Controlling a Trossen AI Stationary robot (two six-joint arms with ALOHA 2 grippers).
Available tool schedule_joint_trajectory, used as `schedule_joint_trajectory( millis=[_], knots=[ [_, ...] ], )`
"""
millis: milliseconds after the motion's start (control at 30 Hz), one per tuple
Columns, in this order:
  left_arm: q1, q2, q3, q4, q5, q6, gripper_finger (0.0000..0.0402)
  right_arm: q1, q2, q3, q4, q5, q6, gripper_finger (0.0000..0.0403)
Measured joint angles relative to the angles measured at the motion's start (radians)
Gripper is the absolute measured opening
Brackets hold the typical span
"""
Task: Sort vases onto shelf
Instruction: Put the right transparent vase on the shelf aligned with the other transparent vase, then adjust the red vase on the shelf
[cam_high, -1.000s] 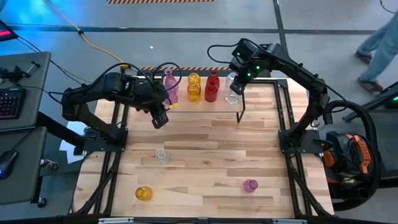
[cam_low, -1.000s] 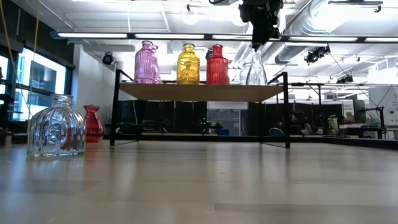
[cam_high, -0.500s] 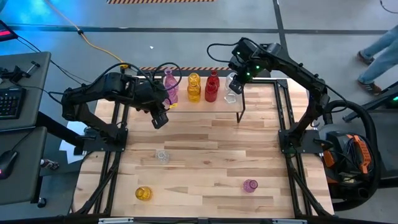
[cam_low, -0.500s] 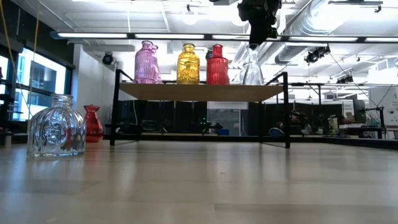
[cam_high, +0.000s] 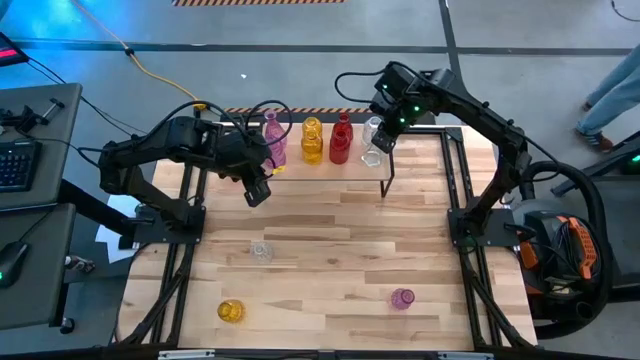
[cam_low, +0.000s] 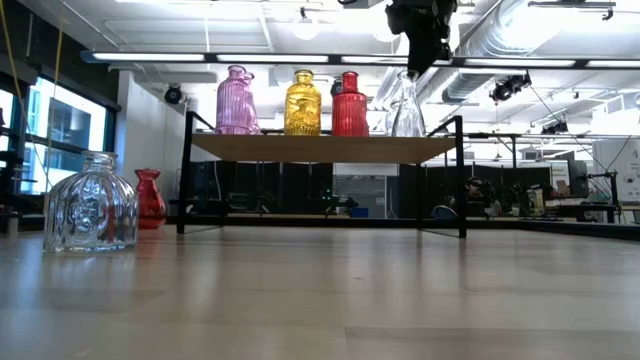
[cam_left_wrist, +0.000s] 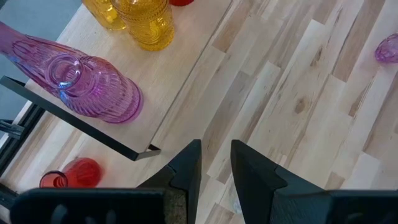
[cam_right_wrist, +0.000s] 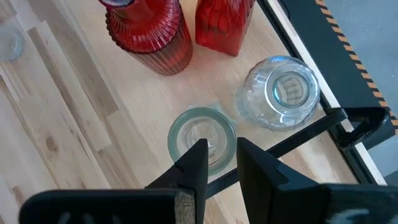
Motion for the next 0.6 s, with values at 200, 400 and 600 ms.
schedule_joint_trajectory(
  millis=[200, 400, 600],
  knots=[
    [0.0, 0.0, 0.0, 0.0, 0.0, 0.0, 0.0076, 0.0, -0.014, 0.001, 0.006, 0.002, 0.0, 0.0067],
    [0.0, 0.0, 0.0, 0.0, 0.0, 0.0, 0.0076, 0.0, -0.04, 0.001, 0.006, 0.002, 0.017, 0.0067],
    [0.0, 0.0, 0.0, 0.002, 0.0, 0.0, 0.0076, 0.007, -0.067, 0.001, 0.087, -0.003, 0.03, 0.0067]
  ],
)
